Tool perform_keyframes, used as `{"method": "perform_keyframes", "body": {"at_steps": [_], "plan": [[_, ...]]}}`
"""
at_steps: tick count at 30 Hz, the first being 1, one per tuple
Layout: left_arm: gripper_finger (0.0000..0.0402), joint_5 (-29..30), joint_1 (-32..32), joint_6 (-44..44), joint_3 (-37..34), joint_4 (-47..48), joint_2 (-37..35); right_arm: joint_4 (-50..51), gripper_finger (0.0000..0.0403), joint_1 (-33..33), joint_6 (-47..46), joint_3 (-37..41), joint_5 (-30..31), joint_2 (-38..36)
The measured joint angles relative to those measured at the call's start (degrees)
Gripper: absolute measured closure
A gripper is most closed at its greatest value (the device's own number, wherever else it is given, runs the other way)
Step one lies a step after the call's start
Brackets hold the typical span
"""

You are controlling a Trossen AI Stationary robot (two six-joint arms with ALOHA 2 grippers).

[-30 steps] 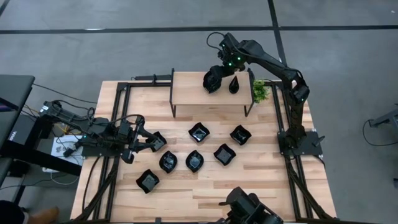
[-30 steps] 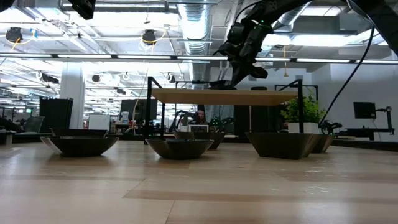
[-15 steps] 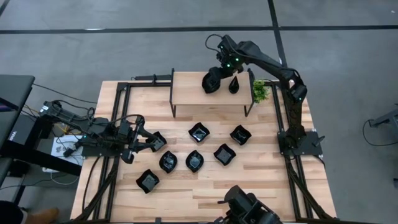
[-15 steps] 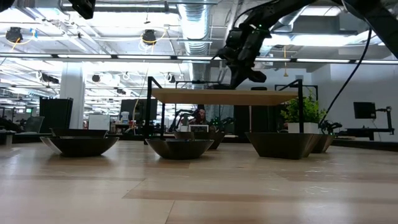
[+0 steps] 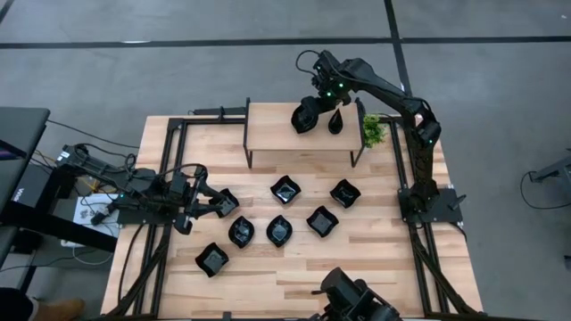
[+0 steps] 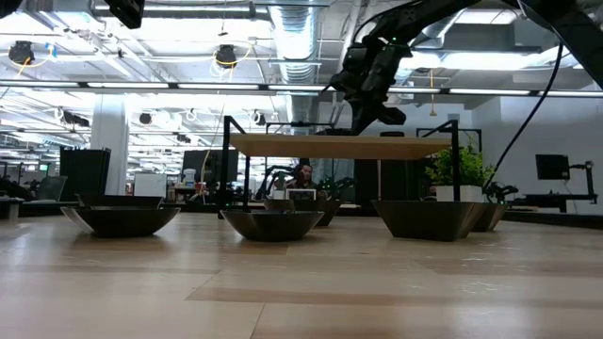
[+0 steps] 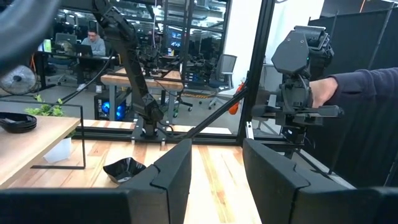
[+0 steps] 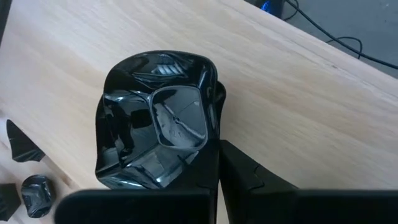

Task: Pick & Place Mini shaped plates
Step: Stack the leaf-shaped plate on top of the other leaf-shaped plates on the shelf

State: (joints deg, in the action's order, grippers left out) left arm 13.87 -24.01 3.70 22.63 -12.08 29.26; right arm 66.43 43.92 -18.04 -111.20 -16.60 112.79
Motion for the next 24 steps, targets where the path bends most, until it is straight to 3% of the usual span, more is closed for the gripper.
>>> {"method": "perform_keyframes", "body": {"at_steps": [14, 24], "plan": [[0.0256, 0.00, 0.00, 0.00, -0.02, -0.29, 0.01, 1.45, 0.0336, -0.37, 0.10, 0.00, -2.38, -0.26], [0.0257, 0.00, -0.01, 0.00, -0.02, -0.50, 0.01, 4.88, 0.0329, -0.16, 3.31, -0.04, -0.94, -5.30]]}}
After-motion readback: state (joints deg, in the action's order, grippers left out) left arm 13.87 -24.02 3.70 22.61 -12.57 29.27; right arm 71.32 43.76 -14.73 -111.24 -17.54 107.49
